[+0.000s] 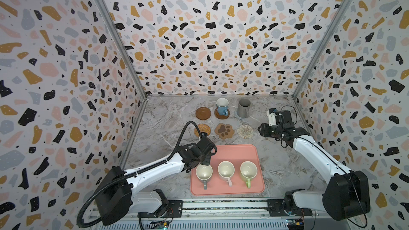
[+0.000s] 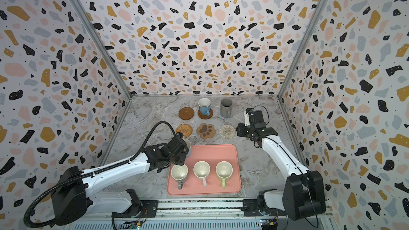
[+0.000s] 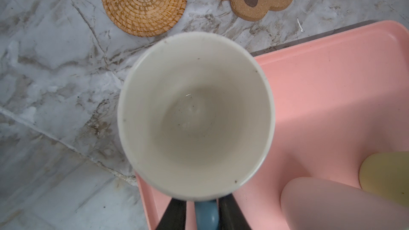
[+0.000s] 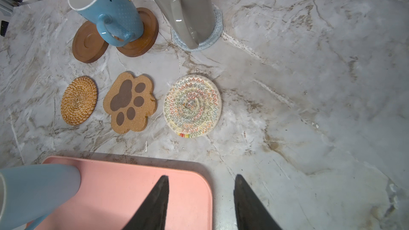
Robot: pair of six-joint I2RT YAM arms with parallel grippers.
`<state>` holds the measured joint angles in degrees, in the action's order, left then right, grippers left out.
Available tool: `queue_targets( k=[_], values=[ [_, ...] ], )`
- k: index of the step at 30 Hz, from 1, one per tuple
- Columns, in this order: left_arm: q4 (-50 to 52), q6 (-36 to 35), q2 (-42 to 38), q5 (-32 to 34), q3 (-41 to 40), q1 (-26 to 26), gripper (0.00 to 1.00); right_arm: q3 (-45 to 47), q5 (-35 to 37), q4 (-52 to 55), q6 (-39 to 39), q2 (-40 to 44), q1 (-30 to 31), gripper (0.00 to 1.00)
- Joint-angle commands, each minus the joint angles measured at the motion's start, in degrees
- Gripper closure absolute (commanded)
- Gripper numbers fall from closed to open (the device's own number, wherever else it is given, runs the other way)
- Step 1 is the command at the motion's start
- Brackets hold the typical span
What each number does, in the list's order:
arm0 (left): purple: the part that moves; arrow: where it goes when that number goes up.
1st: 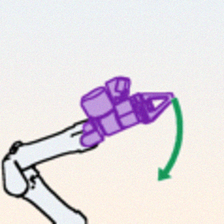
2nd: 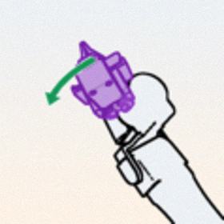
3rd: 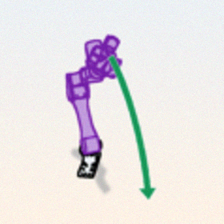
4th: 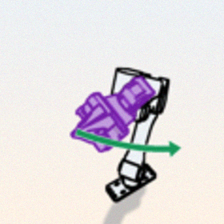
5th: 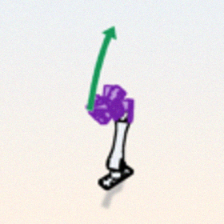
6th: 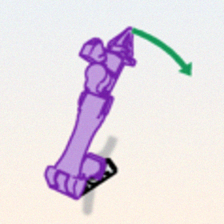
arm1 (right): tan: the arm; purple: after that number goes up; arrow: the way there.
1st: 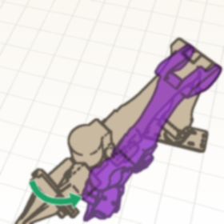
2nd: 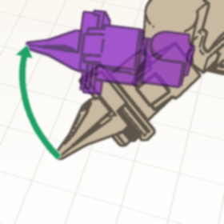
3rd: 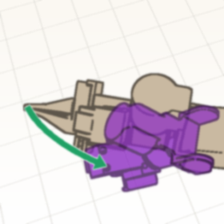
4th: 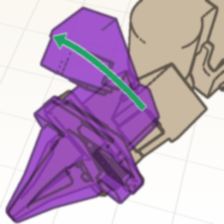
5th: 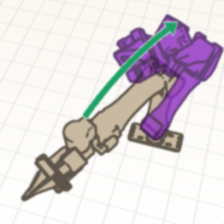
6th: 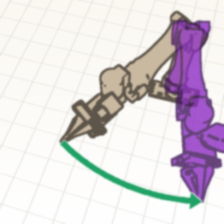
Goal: Place cups on coasters
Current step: Pick up the cup from the tray.
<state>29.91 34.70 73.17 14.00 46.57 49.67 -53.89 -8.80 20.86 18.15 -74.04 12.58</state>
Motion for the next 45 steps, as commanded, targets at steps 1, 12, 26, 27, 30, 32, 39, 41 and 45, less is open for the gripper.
queue_targets(
  k=[1,12,26,27,30,32,39,41,45],
  values=[
    [-1.81,-0.42,0.65,0.85,1.34,0.27,0.76,0.43,-0.28,-0.01,0.61,2.25,-0.27,0.50],
    [-2.13,-1.31,2.34,1.59,2.19,0.32,0.85,0.44,0.05,0.41,0.68,2.64,-0.27,0.50],
    [-1.83,-1.16,0.84,3.87,4.31,0.33,0.89,0.95,0.87,0.96,0.66,3.47,-0.27,0.50],
    [-1.79,-1.12,0.71,4.19,4.40,0.26,0.90,0.95,0.89,1.08,0.70,3.62,-0.27,0.50],
    [-2.13,-1.08,0.43,5.07,4.58,0.25,0.91,0.93,0.97,1.11,0.74,3.79,-0.27,0.50],
    [-2.44,-1.12,0.27,5.50,4.66,0.23,0.91,0.97,0.95,1.24,0.73,3.81,-0.27,0.50],
    [-4.31,-1.18,-0.11,6.45,5.29,-0.13,0.92,0.88,1.09,1.99,0.75,4.48,-0.27,0.50],
    [-4.95,-1.19,-0.12,6.44,5.84,-0.43,0.92,0.83,1.19,2.23,0.81,4.70,-0.27,0.50],
    [-5.74,-2.27,0.41,6.44,7.49,-2.11,0.92,0.73,1.30,2.59,1.00,4.99,-0.26,0.50]
  ],
)
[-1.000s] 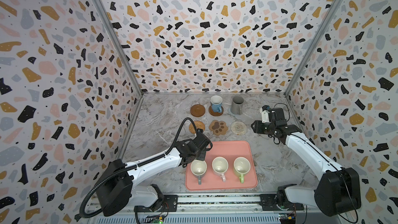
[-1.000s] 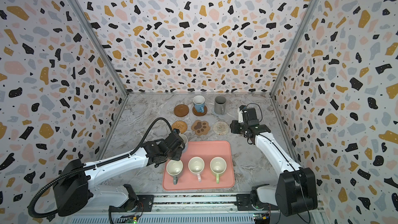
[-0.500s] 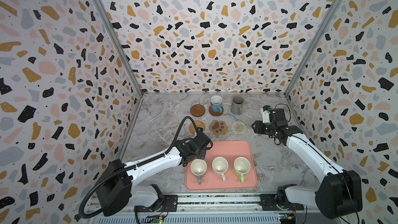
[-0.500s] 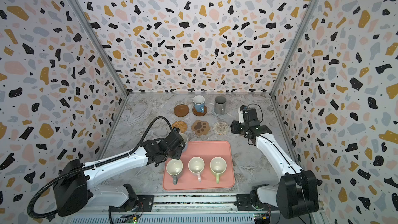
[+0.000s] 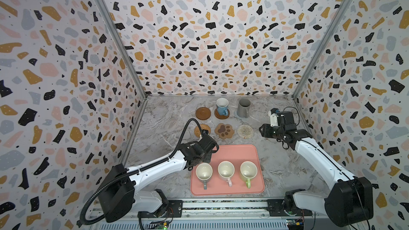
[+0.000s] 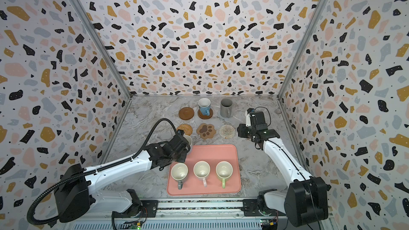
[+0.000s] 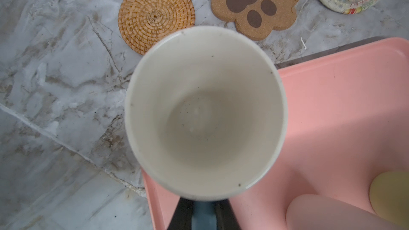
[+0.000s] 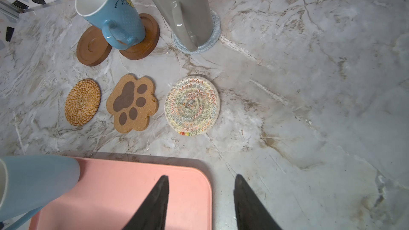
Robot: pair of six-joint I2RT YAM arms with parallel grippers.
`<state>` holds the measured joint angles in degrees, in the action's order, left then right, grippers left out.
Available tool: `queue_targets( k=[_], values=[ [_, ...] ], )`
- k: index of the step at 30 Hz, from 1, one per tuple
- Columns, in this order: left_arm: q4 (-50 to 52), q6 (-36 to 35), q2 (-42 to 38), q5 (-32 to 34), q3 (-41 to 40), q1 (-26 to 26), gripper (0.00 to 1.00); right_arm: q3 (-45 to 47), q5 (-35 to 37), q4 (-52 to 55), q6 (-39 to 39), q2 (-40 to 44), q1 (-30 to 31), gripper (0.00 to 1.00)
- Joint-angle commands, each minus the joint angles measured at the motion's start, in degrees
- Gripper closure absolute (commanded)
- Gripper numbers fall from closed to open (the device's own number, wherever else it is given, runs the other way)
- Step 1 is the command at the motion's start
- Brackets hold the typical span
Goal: Place cups on coasters
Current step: Pick up the cup from the tray.
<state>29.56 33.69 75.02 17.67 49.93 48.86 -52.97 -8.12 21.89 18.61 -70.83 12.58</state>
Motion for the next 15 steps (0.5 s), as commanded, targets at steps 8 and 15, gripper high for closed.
queue_targets(
  k=[8,15],
  values=[
    [-7.76,-6.12,1.77,-1.19,8.48,-9.09,0.92,-0.32,0.99,2.53,0.67,2.49,-0.27,0.50],
    [-9.31,-11.44,8.93,-4.98,15.83,-16.26,0.93,-0.52,1.35,4.12,0.92,3.33,-0.28,0.50]
  ],
)
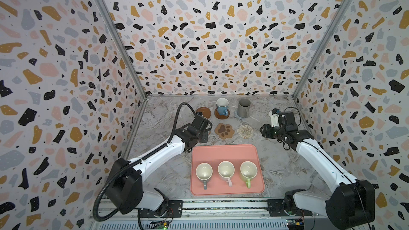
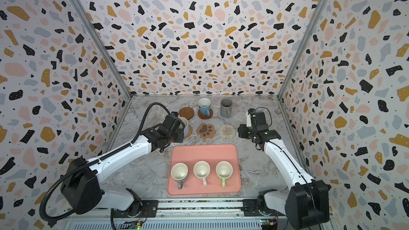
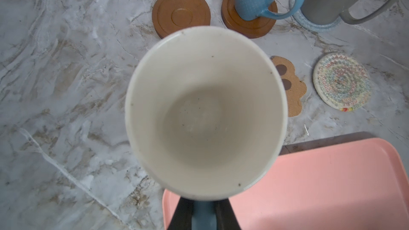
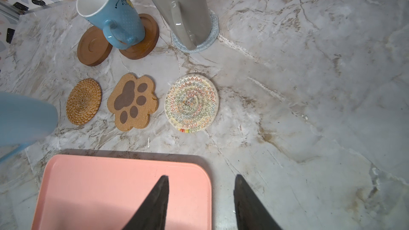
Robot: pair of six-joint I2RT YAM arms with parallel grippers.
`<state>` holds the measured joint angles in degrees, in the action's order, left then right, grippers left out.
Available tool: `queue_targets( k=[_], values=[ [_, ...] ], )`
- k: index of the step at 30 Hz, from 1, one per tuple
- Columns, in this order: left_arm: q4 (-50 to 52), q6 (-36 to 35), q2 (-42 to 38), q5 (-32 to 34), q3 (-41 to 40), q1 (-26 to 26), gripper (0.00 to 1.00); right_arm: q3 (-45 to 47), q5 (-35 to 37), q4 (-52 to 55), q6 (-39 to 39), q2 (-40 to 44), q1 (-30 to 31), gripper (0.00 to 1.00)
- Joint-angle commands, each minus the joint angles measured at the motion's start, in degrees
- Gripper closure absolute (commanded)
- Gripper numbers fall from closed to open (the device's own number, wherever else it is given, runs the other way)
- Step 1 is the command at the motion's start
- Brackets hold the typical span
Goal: Place cups on coasters
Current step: Pick up the cup from the tray, then place the cup on the coaster.
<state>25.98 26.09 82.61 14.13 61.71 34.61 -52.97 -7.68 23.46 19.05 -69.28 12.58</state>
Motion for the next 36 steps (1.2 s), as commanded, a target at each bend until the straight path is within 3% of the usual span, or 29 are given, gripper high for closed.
queue_targets(
  k=[1,8,19,27,36],
  values=[
    [-5.97,-4.63,2.87,-2.22,5.53,-3.17,0.93,-0.60,1.03,3.00,0.39,1.86,-0.23,0.50],
    [-5.94,-8.90,15.58,-7.29,17.53,-9.85,0.93,-1.07,1.79,5.47,0.75,2.81,-0.28,0.50],
    [0.99,-12.72,34.28,-9.56,39.61,-13.41,0.94,-2.37,3.43,8.45,0.82,4.06,-0.27,0.50],
    [4.89,-13.35,40.75,-9.82,48.83,-14.22,0.93,-2.32,3.99,9.39,0.62,4.66,-0.27,0.50],
    [6.12,-13.51,41.64,-9.68,49.44,-14.20,0.93,-2.15,3.81,9.33,0.53,4.74,-0.28,0.50]
  ],
)
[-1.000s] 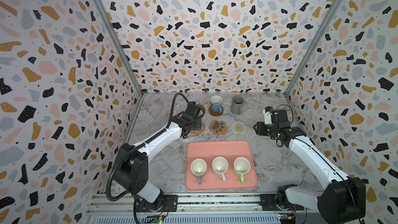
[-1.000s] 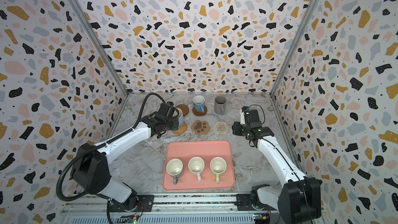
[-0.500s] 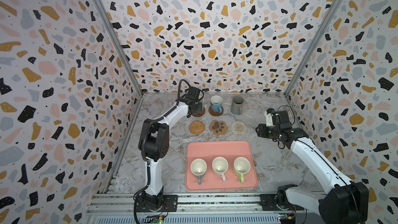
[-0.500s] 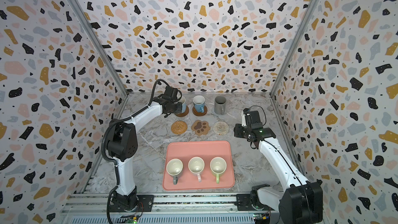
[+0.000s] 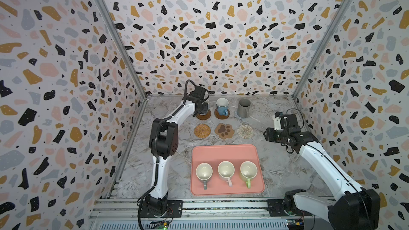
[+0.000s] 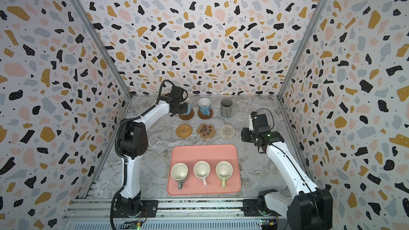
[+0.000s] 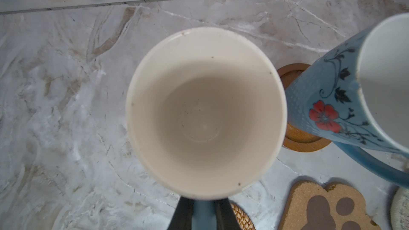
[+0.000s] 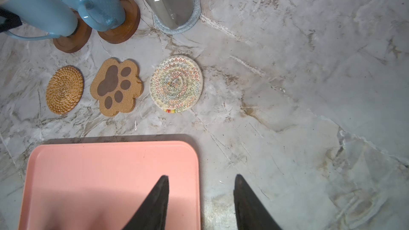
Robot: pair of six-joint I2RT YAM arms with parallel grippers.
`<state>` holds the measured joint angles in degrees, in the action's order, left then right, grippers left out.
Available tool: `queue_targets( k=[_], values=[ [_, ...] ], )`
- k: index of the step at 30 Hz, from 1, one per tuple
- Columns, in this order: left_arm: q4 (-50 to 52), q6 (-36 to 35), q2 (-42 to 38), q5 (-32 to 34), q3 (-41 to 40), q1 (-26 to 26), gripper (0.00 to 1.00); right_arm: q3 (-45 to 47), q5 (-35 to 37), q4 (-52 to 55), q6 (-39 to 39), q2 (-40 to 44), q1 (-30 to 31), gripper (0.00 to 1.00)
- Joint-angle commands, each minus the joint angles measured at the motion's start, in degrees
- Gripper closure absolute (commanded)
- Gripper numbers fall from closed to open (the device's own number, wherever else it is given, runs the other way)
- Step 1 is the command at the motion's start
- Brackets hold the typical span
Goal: Place cups on coasters
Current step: Place the cup on the coaster.
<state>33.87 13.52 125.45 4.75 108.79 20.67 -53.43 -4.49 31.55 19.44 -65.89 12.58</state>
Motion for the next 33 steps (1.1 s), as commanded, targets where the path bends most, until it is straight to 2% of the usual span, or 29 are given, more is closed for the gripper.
queue_targets(
  k=[1,14,23,33],
  values=[
    [-1.61,-0.98,-1.24,-0.37,2.39,-0.23,0.93,-1.68,0.61,1.24,0.12,1.28,-0.24,0.50],
    [0.53,-1.39,0.23,-0.84,4.76,-0.54,0.93,-1.15,0.18,0.97,0.25,1.45,-0.27,0.50],
    [-0.02,-1.28,0.46,-0.71,3.39,-0.75,0.93,-1.28,0.33,1.06,0.22,1.33,-0.27,0.50],
    [-0.26,-1.55,-0.34,0.33,2.43,-1.12,0.88,-1.42,0.15,0.95,0.23,1.03,-0.27,0.50]
  ],
)
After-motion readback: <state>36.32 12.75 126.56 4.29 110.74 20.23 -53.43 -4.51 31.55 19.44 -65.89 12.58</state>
